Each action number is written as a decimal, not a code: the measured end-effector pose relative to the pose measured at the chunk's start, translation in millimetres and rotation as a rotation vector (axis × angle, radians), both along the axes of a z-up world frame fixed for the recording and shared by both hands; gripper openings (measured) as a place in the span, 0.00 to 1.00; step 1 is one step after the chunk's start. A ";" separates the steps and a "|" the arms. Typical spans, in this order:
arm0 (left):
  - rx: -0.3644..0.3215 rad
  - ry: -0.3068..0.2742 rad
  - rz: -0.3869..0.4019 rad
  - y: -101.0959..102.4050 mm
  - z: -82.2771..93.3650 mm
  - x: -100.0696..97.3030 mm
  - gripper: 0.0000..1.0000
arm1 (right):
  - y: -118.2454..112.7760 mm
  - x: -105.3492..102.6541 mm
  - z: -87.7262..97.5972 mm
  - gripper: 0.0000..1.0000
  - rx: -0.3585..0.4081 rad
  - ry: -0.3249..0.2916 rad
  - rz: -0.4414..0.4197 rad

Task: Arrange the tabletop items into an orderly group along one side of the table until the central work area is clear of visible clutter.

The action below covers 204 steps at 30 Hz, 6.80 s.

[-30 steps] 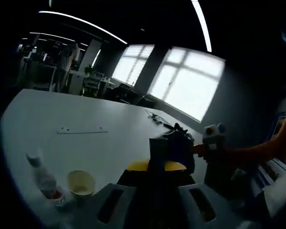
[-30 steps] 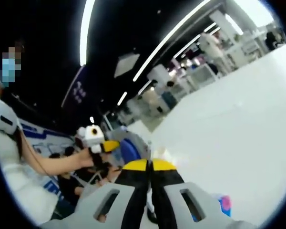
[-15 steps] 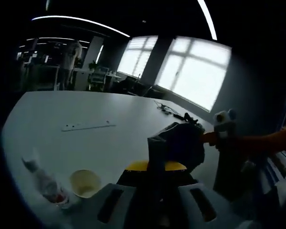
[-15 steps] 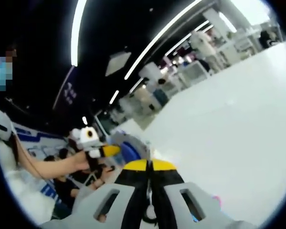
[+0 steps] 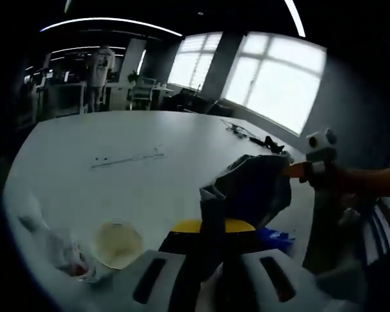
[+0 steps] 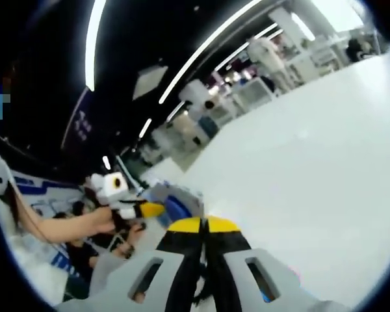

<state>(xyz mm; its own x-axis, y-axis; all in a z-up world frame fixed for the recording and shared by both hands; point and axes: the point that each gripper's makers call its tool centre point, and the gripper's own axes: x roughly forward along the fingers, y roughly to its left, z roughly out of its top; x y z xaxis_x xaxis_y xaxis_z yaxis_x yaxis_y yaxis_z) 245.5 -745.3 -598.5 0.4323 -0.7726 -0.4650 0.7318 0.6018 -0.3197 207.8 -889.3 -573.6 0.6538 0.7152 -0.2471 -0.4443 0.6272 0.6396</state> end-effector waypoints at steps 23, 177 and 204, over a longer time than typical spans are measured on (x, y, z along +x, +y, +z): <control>0.129 0.008 0.031 -7.0 -32.3 20.9 0.08 | -13.5 24.2 -31.3 0.00 -0.002 0.063 -0.024; 0.331 -0.005 0.464 96.9 -93.1 44.0 0.24 | 4.8 89.7 -153.5 0.00 -0.389 0.070 0.482; 0.275 0.050 0.506 110.7 -96.6 10.0 0.21 | -13.8 115.7 -154.5 0.58 -0.570 -0.091 0.348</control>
<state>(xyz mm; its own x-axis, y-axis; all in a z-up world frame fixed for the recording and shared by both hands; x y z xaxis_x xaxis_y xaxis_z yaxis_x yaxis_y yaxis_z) 255.5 -634.6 -695.1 0.6887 -0.3238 -0.6487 0.3197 0.9387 -0.1290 323.5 -903.1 -728.1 0.4448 0.6622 -0.6030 -0.7184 0.6659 0.2014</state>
